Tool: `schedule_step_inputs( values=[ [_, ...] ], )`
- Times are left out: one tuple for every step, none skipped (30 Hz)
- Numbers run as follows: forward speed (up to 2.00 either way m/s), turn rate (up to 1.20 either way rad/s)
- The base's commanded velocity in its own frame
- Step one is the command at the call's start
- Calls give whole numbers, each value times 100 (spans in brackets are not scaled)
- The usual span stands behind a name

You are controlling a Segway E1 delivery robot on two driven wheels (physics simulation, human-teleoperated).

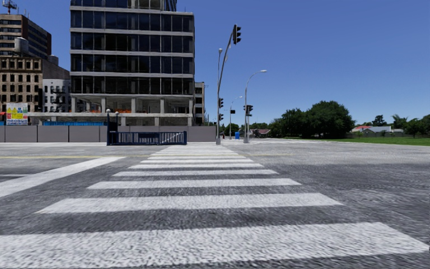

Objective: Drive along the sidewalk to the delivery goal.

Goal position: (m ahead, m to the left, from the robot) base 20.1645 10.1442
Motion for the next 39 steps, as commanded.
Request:
schedule_step_inputs(
  values=[
    [200, 0],
    [200, 0],
    [200, 0],
    [200, 0],
    [200, 0],
    [200, 0],
    [200, 0],
    [200, 0],
    [200, 0],
    [200, 0],
    [200, 0],
    [200, 0],
    [200, 0],
    [200, 0],
    [200, 0],
    [200, 0],
    [200, 0],
    [200, 0],
    [200, 0],
    [200, 0],
    [200, 0],
    [200, 0],
    [200, 0],
    [200, 0],
    [200, 0],
    [200, 0],
    [200, 0],
    [200, 0],
    [200, 0],
    [200, 0],
    [200, 0],
    [200, 0],
    [200, 0],
    [200, 0],
    [200, 0],
    [200, 0],
    [200, 0],
    [200, 0],
    [200, 0]
  ],
)
